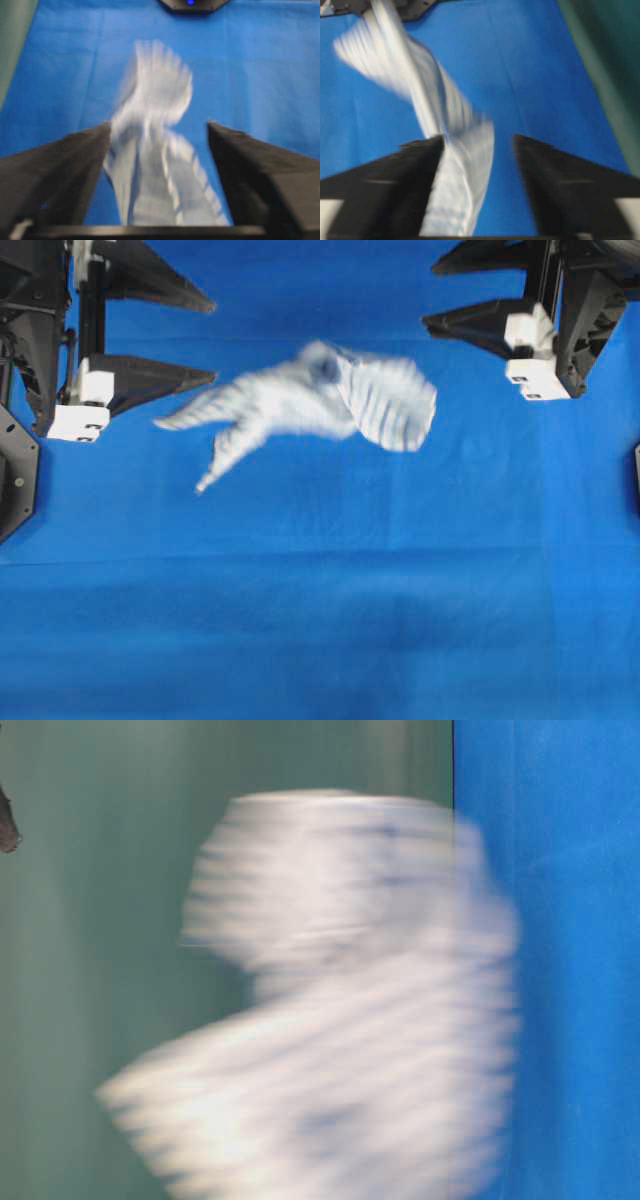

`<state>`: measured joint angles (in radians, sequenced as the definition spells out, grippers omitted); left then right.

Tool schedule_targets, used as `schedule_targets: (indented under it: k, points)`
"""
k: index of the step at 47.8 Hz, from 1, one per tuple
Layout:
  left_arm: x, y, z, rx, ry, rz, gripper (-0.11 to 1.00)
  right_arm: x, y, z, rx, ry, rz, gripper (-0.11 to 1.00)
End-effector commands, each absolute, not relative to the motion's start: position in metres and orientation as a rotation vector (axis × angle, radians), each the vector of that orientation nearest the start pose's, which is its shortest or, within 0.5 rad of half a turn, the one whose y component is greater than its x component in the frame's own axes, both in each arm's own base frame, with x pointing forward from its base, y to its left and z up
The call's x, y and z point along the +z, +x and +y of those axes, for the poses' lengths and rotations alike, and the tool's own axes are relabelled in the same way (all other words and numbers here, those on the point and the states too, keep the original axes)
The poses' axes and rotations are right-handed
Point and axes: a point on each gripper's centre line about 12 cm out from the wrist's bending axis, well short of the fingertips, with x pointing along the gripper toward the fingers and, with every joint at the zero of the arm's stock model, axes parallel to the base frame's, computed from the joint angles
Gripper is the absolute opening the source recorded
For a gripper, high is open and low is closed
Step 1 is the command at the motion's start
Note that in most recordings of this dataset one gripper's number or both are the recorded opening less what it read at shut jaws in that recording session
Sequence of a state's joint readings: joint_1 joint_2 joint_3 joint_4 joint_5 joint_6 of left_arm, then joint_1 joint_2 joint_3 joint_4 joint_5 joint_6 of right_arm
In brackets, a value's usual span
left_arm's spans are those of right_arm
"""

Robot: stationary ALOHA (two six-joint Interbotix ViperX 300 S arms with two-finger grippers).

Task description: Lift the towel with both arms.

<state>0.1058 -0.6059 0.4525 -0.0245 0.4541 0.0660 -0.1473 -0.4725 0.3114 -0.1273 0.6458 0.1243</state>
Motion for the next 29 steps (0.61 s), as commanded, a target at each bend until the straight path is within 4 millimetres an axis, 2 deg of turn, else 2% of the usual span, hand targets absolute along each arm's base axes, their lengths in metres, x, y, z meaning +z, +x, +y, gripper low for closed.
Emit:
schedule_targets:
  k: [1, 5, 9, 15, 29]
  points:
    - [0.426, 0.282, 0.027, 0.084, 0.028, 0.273, 0.83, 0.428, 0.309, -0.055, -0.224, 0.031, 0.438, 0.67]
    - [0.421, 0.282, 0.027, 0.083, 0.025, 0.284, 0.93, 0.427, 0.309, -0.055, -0.225, 0.031, 0.441, 0.61]
    - [0.414, 0.283, 0.025, 0.076, 0.023, 0.302, 0.92, 0.421, 0.310, -0.055, -0.225, 0.034, 0.455, 0.62]
    - [0.396, 0.288, 0.021, 0.062, 0.022, 0.340, 0.92, 0.402, 0.314, -0.051, -0.211, 0.040, 0.502, 0.62]
    - [0.321, 0.301, 0.016, 0.039, 0.015, 0.476, 0.92, 0.333, 0.330, -0.046, -0.193, 0.077, 0.600, 0.62]
